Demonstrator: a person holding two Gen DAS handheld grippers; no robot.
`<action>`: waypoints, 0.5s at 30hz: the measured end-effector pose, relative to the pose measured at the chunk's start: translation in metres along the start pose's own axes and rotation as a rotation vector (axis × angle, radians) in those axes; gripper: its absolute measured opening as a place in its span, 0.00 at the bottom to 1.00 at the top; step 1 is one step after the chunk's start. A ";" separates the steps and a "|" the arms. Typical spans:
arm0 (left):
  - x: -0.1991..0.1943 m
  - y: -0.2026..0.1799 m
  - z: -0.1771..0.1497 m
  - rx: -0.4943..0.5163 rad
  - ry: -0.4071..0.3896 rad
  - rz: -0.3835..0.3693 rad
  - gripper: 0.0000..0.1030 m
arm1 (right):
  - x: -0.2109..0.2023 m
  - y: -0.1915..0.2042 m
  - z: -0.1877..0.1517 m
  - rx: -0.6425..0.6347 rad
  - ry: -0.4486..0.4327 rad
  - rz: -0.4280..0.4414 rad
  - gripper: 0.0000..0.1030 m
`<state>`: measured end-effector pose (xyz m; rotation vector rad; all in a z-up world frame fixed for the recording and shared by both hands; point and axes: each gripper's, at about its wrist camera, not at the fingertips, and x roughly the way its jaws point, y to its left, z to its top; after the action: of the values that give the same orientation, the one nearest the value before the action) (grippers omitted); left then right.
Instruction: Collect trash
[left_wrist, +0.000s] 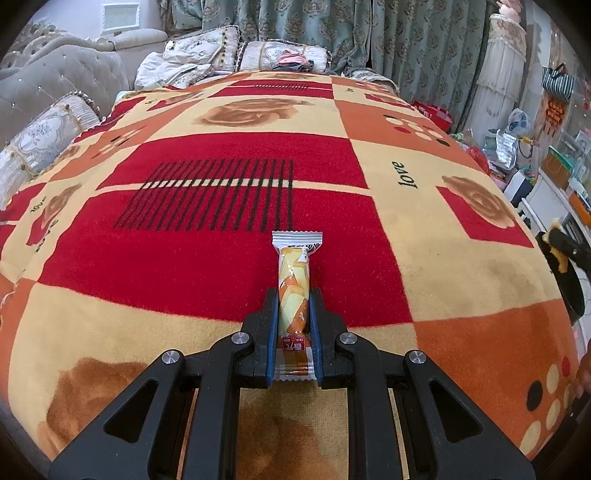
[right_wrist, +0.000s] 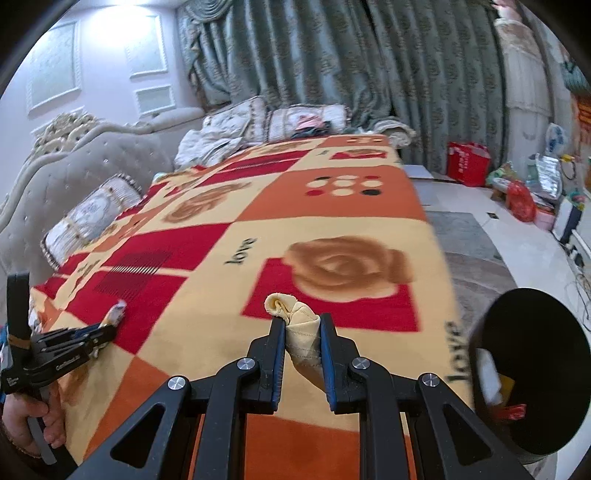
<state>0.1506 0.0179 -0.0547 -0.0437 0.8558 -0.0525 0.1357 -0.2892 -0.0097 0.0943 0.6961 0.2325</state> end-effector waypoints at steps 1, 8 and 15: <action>0.000 -0.002 0.001 0.009 0.000 0.005 0.13 | -0.004 -0.008 0.001 0.007 -0.007 -0.011 0.16; -0.013 -0.042 0.023 0.058 -0.047 -0.045 0.13 | -0.029 -0.066 0.003 0.093 -0.052 -0.110 0.16; -0.021 -0.133 0.048 0.197 -0.065 -0.257 0.13 | -0.039 -0.117 -0.004 0.172 -0.050 -0.204 0.16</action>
<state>0.1690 -0.1126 0.0008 0.0302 0.7723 -0.3740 0.1252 -0.4120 -0.0077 0.1919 0.6701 -0.0253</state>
